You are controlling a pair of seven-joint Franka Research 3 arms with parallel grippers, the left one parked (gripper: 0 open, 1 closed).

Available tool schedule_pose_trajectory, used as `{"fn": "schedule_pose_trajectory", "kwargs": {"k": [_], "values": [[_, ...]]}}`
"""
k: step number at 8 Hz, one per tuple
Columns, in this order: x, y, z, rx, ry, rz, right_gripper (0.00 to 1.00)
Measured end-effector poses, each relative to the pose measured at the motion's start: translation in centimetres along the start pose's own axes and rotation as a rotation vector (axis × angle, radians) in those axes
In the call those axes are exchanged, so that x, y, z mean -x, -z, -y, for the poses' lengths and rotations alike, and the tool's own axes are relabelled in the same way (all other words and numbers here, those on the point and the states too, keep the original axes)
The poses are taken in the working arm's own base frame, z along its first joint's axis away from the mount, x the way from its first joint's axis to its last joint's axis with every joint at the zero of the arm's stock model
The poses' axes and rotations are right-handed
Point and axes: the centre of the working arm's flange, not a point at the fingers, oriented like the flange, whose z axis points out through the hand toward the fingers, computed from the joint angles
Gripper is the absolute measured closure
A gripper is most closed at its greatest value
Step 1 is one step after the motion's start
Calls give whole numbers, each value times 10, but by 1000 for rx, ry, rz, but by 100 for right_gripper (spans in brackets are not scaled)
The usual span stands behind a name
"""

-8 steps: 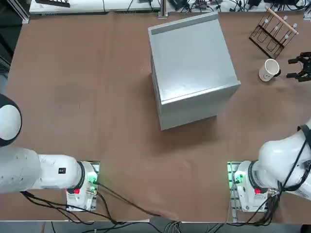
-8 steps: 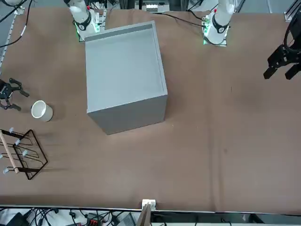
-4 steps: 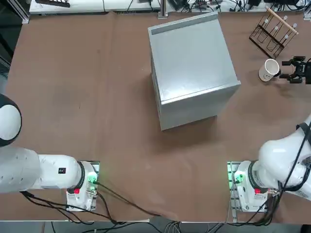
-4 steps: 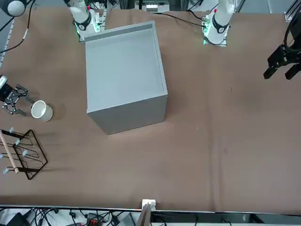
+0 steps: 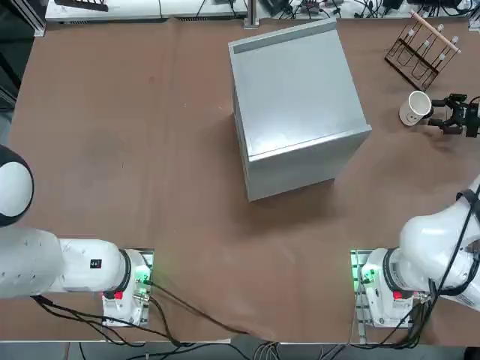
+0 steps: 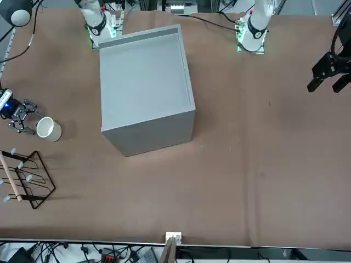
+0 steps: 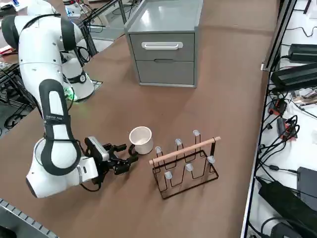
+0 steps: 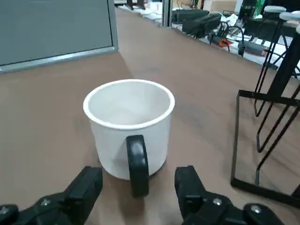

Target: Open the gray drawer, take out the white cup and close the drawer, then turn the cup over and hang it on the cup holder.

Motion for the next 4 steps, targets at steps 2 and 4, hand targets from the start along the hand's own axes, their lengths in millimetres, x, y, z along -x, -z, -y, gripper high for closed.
{"fn": "schedule_pose_trajectory", "kwargs": {"k": [2, 4], "values": [[5, -9, -2, -2, -3, -74, 6], [5, -15, -10, -17, 12, -104, 7]]}}
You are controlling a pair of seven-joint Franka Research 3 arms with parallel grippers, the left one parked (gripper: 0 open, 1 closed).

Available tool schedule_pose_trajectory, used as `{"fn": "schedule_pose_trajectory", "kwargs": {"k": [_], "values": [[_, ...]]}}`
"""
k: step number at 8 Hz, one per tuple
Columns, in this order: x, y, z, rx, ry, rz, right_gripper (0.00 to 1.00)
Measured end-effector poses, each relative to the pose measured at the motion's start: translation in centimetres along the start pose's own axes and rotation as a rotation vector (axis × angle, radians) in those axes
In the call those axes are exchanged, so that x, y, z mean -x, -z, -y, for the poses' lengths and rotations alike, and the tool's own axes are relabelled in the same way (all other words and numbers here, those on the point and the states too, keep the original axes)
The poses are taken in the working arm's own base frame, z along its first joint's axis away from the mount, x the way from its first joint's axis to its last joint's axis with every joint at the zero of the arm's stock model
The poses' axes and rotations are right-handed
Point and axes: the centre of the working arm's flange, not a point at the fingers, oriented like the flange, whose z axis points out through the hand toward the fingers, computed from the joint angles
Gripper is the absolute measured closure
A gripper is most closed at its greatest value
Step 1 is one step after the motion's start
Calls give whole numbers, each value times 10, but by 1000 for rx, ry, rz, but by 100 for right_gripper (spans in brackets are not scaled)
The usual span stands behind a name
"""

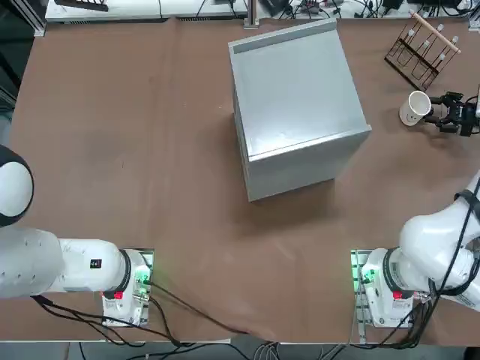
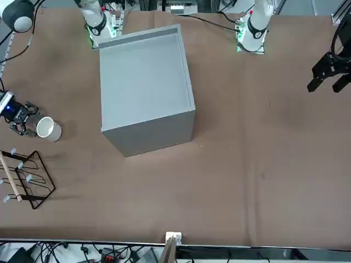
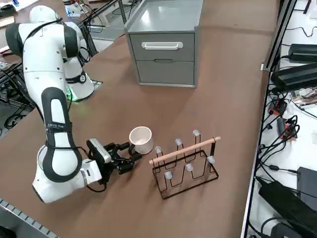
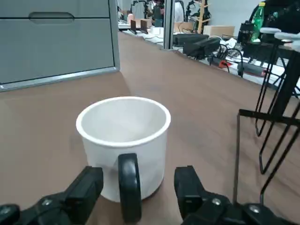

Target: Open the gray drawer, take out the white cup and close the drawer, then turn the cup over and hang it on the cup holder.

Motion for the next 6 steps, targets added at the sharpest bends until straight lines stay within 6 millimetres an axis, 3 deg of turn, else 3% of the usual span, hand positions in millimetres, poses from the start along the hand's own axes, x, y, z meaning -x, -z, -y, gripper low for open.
{"fn": "schedule_pose_trajectory", "kwargs": {"k": [6], "values": [[19, -25, 5, -62, -21, -70, 22]]}}
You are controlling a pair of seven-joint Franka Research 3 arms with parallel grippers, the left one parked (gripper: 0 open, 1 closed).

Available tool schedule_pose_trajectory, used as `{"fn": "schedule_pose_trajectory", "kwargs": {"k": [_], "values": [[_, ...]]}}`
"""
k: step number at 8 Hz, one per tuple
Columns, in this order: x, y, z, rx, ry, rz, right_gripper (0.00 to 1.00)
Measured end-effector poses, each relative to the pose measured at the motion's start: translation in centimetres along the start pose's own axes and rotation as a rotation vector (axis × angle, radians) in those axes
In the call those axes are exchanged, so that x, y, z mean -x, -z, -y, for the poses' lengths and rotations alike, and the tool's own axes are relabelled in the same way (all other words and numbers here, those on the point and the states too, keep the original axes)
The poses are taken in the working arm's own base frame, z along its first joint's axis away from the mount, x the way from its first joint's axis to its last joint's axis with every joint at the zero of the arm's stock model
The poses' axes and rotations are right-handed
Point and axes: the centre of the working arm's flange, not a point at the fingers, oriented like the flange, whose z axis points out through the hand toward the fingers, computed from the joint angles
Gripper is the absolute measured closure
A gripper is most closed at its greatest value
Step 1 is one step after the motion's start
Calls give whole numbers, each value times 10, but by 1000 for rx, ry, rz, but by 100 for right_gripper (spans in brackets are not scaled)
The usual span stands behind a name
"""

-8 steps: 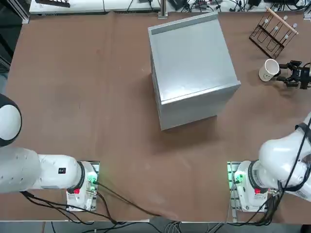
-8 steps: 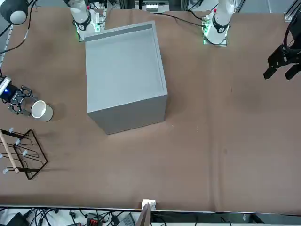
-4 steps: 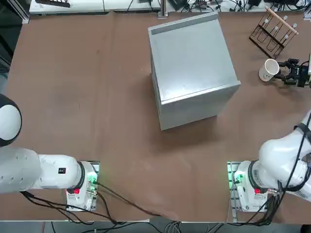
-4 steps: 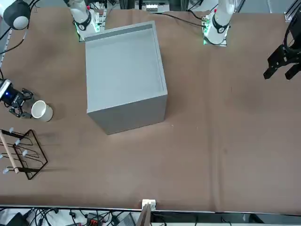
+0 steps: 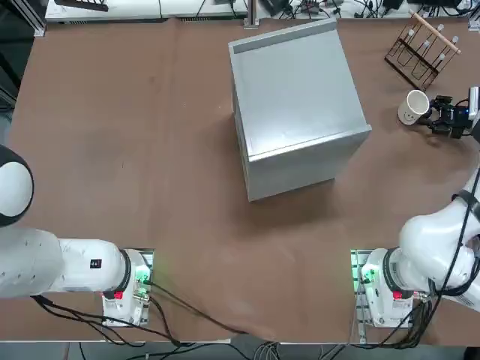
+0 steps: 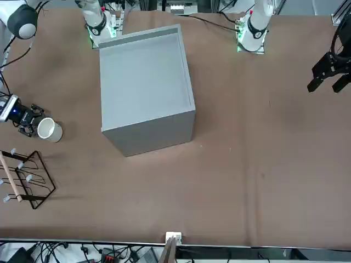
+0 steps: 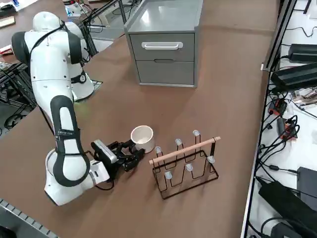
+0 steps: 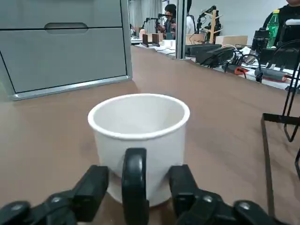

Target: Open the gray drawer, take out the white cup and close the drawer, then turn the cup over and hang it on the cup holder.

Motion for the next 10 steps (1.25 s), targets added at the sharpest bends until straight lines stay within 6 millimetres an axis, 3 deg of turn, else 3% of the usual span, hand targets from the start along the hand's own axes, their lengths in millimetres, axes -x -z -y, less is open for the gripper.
{"fn": "schedule_pose_trajectory", "kwargs": {"k": [2, 3, 4, 5, 8, 10], "values": [[-1, 0, -1, -2, 3, -2, 44], [-1, 1, -1, -2, 0, -2, 60], [-2, 1, -2, -5, -4, -6, 66], [-8, 2, -6, -13, -8, -13, 81], [-53, 19, -36, -70, 9, 58, 81], [-97, 48, -40, -139, 27, 188, 81]]}}
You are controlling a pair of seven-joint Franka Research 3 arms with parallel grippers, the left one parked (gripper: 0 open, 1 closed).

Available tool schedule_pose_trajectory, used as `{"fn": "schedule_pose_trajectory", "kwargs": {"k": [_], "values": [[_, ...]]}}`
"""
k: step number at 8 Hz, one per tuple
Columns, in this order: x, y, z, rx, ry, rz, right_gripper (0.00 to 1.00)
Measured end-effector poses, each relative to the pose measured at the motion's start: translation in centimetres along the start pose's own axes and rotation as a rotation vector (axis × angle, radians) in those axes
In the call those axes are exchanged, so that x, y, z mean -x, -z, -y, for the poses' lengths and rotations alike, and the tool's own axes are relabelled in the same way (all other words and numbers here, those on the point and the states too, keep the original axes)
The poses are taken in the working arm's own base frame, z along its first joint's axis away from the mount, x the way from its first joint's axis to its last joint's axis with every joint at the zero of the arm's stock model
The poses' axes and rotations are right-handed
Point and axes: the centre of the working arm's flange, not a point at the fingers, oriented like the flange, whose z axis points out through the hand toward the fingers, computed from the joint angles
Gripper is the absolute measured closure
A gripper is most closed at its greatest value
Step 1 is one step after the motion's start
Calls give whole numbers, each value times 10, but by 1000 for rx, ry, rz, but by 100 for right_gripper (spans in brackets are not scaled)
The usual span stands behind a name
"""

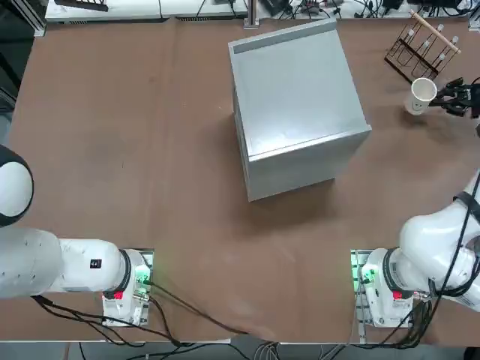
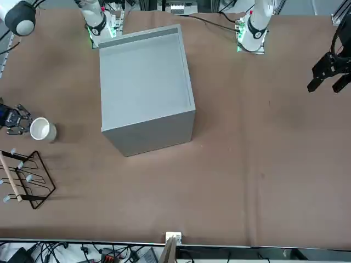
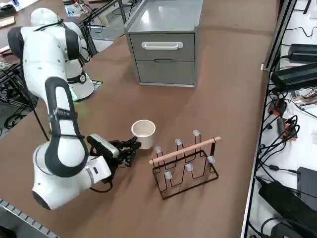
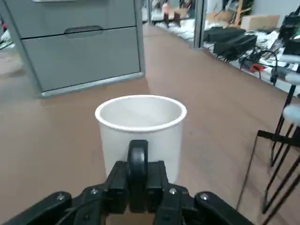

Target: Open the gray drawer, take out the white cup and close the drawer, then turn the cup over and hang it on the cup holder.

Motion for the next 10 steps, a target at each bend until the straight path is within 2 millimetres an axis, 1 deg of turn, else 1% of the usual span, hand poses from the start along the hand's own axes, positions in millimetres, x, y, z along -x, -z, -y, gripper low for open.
{"fn": "schedule_pose_trajectory", "kwargs": {"k": [2, 3, 4, 5, 6, 7, 8, 10], "values": [[-50, 62, 15, -25, -25, 168, 81], [-78, 88, 23, -26, -65, 255, 81], [-108, 103, 23, -24, -86, 348, 81], [-138, 104, 14, -32, -77, 443, 81], [-164, 96, 1, -48, -56, 539, 81], [-186, 85, -13, -64, -29, 636, 81], [-211, 76, -26, -75, 6, 743, 81], [-279, 54, -46, -80, 40, 983, 81]]}}
